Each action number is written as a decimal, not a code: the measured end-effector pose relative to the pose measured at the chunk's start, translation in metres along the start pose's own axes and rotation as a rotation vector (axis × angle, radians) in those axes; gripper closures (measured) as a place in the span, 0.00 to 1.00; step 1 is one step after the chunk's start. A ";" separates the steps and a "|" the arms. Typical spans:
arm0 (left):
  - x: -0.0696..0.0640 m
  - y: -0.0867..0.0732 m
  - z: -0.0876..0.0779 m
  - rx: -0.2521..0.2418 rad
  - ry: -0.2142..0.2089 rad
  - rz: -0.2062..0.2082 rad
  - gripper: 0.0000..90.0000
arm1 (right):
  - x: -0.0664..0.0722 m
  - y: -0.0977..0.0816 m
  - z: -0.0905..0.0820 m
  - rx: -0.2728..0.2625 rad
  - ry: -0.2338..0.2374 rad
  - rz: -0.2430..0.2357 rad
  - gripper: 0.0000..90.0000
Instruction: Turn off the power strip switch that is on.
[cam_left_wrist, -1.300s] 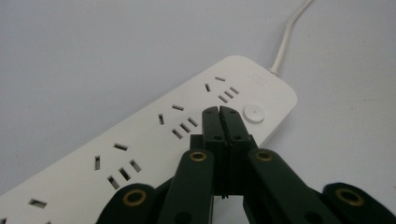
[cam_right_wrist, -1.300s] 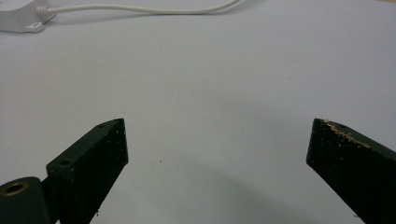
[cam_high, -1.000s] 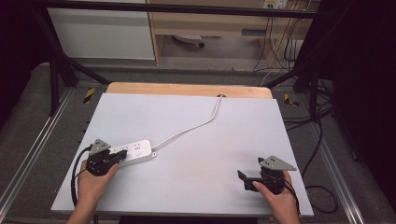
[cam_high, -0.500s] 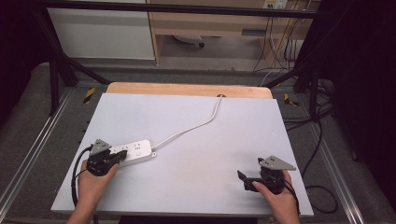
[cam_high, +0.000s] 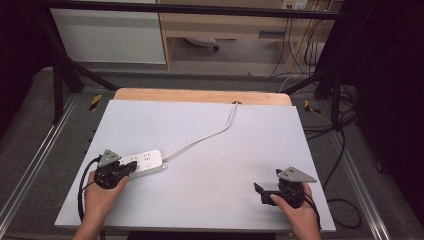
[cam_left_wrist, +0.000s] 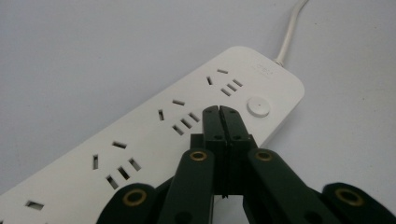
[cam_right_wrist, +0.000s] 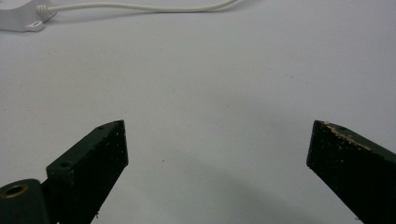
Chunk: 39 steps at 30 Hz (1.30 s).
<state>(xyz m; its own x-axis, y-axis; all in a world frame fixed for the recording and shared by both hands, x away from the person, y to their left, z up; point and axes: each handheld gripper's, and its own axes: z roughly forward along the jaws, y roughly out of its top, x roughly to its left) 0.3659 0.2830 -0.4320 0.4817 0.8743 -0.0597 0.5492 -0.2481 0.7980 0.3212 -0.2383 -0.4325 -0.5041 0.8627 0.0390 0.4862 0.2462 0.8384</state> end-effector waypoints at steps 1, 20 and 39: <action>0.000 0.000 0.000 0.001 0.000 0.001 1.00 | 0.000 0.000 0.000 0.001 0.000 -0.001 0.07; -0.001 0.000 0.002 0.001 0.001 -0.003 1.00 | 0.000 0.000 0.000 0.004 0.001 -0.005 0.07; 0.008 -0.002 -0.001 0.006 -0.016 -0.050 1.00 | 0.001 0.000 -0.001 0.001 0.000 0.002 0.07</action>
<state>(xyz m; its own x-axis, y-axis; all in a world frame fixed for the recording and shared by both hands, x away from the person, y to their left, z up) 0.3680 0.2907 -0.4336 0.4644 0.8788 -0.1097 0.5773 -0.2065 0.7900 0.3204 -0.2381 -0.4318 -0.5033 0.8631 0.0408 0.4876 0.2448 0.8380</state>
